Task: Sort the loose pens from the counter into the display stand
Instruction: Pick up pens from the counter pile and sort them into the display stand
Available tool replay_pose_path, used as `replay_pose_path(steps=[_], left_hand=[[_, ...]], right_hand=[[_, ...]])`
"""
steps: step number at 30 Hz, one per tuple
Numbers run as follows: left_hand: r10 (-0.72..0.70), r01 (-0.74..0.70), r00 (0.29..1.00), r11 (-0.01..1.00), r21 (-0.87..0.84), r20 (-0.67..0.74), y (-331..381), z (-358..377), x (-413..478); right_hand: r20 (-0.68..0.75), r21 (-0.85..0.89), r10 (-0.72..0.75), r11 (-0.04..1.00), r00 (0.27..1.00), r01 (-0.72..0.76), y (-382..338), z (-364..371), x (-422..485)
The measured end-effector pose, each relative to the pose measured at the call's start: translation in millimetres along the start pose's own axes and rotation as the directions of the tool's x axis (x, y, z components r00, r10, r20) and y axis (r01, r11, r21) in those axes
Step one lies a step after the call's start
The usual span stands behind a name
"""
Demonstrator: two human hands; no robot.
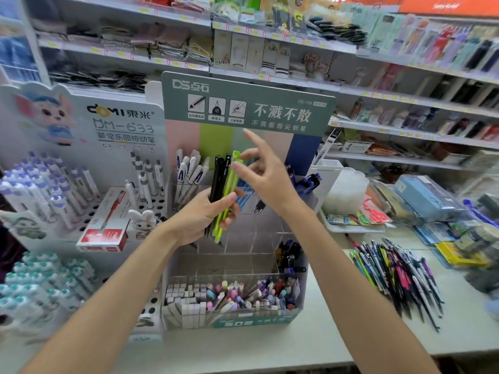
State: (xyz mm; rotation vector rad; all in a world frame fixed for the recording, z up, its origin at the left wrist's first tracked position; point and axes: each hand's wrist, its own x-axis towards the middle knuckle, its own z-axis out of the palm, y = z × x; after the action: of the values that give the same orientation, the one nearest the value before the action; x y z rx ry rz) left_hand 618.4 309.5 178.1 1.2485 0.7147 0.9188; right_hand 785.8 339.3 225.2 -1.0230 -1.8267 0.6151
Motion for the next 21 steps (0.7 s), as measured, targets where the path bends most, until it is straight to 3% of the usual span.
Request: replay_pose_path(steps=[2, 5, 10, 14, 21], left_hand=[[0.005, -0.005, 1.0, 1.0, -0.006, 0.007, 0.2, 3.6, -0.8], [-0.028, 0.027, 0.999, 0.999, -0.042, -0.027, 1.0, 0.9, -5.7], [-0.043, 0.039, 0.996, 0.998, -0.047, -0.078, -8.2, -11.6, -14.7], [-0.081, 0.066, 0.973, 0.995, -0.074, -0.215, -19.9, -17.4, -22.5], [-0.092, 0.095, 0.979, 0.995, 0.007, -0.181, -26.1, -13.9, -31.3]], right_hand=[[0.057, 0.01, 0.012, 1.0, 0.998, -0.013, 1.7, 7.6, -2.9], [-0.082, 0.061, 0.031, 0.998, 0.996, -0.026, 8.4, 7.6, -5.0], [-0.172, 0.098, 0.066, 0.994, 0.983, -0.05, 11.6, 17.0, -18.1], [-0.45, 0.077, 0.129, 0.991, 0.884, -0.106, 21.9, 1.5, -34.6], [-0.624, -0.105, 0.029, 0.987, 0.781, -0.121, 34.3, 12.0, -55.7]])
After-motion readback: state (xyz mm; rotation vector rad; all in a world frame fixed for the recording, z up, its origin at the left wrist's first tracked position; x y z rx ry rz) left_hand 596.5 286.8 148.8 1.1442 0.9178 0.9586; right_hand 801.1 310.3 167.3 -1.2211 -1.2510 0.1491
